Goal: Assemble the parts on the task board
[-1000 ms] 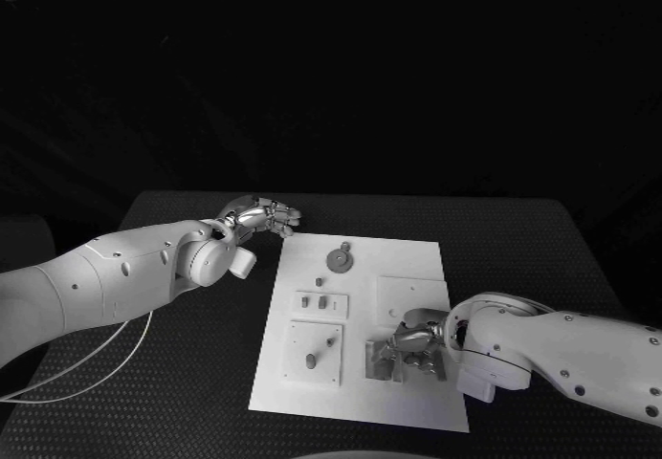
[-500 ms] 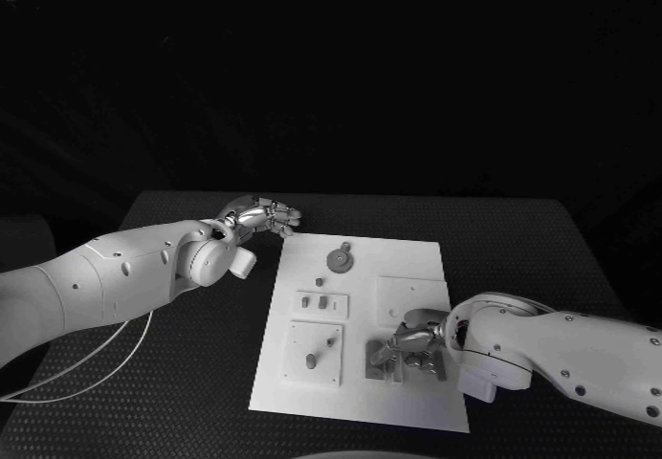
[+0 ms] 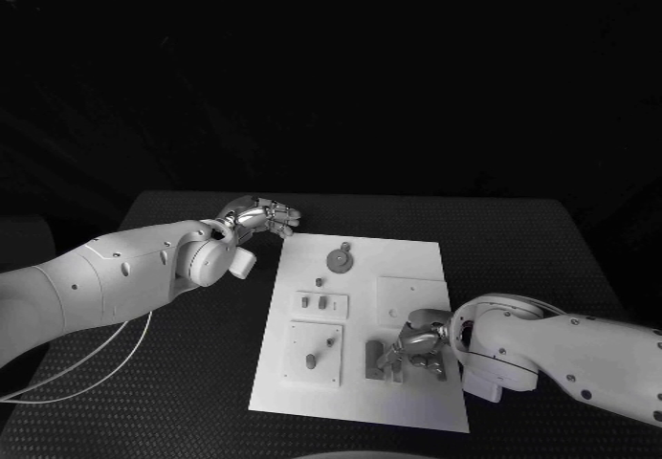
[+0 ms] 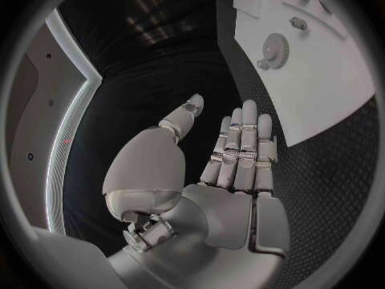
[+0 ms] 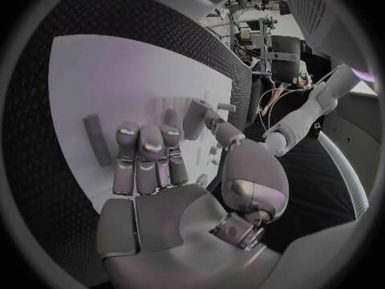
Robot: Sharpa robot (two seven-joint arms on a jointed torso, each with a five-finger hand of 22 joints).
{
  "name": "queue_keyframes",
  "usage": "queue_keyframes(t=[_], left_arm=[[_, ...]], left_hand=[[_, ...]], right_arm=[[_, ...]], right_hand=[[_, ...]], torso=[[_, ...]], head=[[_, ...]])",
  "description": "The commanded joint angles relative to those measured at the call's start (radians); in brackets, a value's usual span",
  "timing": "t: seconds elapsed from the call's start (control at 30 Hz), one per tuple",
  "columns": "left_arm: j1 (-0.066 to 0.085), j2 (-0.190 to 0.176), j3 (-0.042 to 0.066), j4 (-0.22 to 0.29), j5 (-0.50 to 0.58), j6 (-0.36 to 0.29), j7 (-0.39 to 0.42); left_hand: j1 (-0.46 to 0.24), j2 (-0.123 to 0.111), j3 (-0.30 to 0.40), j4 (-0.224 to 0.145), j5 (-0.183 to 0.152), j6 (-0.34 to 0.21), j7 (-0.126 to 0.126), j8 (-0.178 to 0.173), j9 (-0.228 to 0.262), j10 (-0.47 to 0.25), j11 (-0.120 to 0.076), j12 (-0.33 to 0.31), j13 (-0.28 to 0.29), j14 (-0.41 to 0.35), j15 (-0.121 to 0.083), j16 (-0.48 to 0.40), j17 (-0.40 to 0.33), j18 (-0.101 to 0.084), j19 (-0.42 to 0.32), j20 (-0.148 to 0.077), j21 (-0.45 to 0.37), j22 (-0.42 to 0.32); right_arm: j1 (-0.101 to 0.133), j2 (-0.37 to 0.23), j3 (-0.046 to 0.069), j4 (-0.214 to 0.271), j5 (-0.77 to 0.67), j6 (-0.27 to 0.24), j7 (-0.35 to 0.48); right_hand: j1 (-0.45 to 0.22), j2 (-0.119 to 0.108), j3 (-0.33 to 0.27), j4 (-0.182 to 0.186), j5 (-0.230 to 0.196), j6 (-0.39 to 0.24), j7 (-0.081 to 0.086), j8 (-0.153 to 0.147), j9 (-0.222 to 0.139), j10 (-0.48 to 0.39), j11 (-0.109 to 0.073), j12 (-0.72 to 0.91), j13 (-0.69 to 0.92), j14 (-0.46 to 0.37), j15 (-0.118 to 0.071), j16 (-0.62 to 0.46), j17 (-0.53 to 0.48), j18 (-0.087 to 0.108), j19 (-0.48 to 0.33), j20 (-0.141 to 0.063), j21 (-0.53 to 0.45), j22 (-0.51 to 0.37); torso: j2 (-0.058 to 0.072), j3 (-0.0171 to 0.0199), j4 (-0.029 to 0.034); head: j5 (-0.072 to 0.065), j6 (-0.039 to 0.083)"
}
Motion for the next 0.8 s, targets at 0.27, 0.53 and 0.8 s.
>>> queue_keyframes(t=[0.27, 0.53, 0.8], left_arm=[[0.001, 0.0, 0.001, 0.003, 0.004, 0.017, 0.005], [0.001, 0.0, 0.001, 0.003, 0.004, 0.017, 0.004], [0.001, 0.0, 0.001, 0.002, 0.004, 0.018, 0.004]], left_hand=[[-0.008, 0.0, -0.001, 0.001, -0.001, 0.001, -0.004, 0.007, -0.001, 0.005, 0.0, 0.0, 0.0, 0.007, 0.002, -0.005, 0.001, 0.018, -0.001, -0.001, -0.004, 0.001], [-0.008, 0.001, -0.001, 0.001, -0.001, 0.001, -0.004, 0.007, -0.001, 0.005, 0.0, 0.0, 0.0, 0.006, 0.002, -0.005, 0.001, 0.018, -0.002, -0.001, -0.004, 0.001], [-0.008, 0.001, -0.001, 0.002, -0.001, 0.001, -0.004, 0.007, -0.001, 0.005, 0.0, 0.0, 0.0, 0.006, 0.002, -0.006, 0.002, 0.018, -0.002, -0.001, -0.004, 0.001]], right_arm=[[-0.003, 0.004, -0.002, 0.014, -0.073, 0.072, 0.03], [-0.004, 0.008, -0.002, 0.013, -0.08, 0.058, 0.027], [-0.005, 0.012, -0.002, 0.011, -0.118, 0.036, 0.022]], right_hand=[[0.05, -0.013, -0.062, -0.055, 0.007, -0.002, 0.001, -0.004, 0.001, -0.003, -0.002, -0.002, 0.004, -0.01, -0.001, -0.003, 0.004, 0.037, -0.007, 0.0, 0.005, -0.004], [0.075, -0.004, -0.094, -0.074, 0.006, 0.01, -0.004, 0.002, 0.006, 0.007, -0.007, 0.004, 0.008, -0.007, -0.005, 0.0, 0.006, 0.037, -0.005, -0.002, 0.008, -0.007], [0.062, 0.034, -0.103, -0.052, 0.006, 0.021, -0.009, 0.006, 0.007, 0.018, -0.012, 0.006, 0.008, 0.001, -0.009, 0.0, 0.004, 0.037, 0.001, -0.004, 0.008, -0.012]], torso=[[0.0, -0.0001, 0.0002], [0.0, -0.0007, 0.0004], [0.0, -0.0011, -0.0002]], head=[[0.002, 0.0], [0.002, 0.001], [0.0, 0.002]])
